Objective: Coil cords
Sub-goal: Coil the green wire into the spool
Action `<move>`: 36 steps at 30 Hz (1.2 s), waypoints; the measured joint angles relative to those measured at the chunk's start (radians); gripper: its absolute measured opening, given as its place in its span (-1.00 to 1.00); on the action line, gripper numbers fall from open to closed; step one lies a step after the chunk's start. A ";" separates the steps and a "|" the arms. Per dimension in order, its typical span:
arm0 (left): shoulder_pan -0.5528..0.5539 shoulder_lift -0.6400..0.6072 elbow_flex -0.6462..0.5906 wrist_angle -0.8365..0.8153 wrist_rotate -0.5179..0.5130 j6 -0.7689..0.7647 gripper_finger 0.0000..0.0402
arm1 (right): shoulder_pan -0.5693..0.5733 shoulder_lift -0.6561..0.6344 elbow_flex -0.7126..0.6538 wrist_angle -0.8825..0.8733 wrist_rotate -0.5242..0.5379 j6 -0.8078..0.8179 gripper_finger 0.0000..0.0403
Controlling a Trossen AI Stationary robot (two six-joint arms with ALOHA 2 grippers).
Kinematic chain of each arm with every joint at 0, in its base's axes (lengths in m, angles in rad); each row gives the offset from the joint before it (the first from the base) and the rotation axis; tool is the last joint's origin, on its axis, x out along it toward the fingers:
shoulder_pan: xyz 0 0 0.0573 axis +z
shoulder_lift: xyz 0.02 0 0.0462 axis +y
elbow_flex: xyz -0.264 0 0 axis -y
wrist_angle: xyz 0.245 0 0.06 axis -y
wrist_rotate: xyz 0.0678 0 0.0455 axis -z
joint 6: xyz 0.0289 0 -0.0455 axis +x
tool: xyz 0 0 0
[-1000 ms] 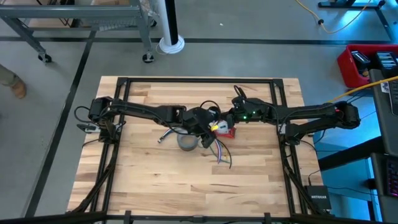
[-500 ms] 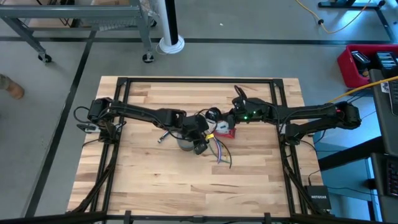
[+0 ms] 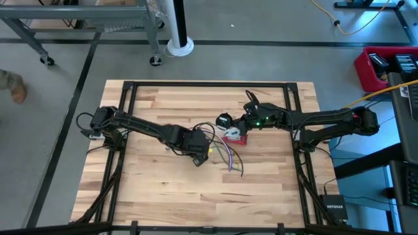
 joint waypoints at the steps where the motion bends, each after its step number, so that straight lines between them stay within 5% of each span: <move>1: -0.008 0.000 0.000 0.001 -0.046 -0.015 -0.76 | 0.000 0.000 0.000 0.000 0.000 0.000 -0.99; 14: -0.078 0.000 0.000 -0.108 -0.524 -0.228 -0.76 | 0.000 0.000 0.000 0.000 0.000 0.000 -0.99; 29: -0.072 0.000 0.000 -0.103 -0.542 -0.161 -0.76 | 0.000 0.000 0.000 0.009 -0.019 0.000 -0.99; 36: -0.067 0.000 0.000 -0.001 -0.604 0.079 -0.76 | 0.000 0.000 0.000 0.028 -0.053 -0.022 -0.98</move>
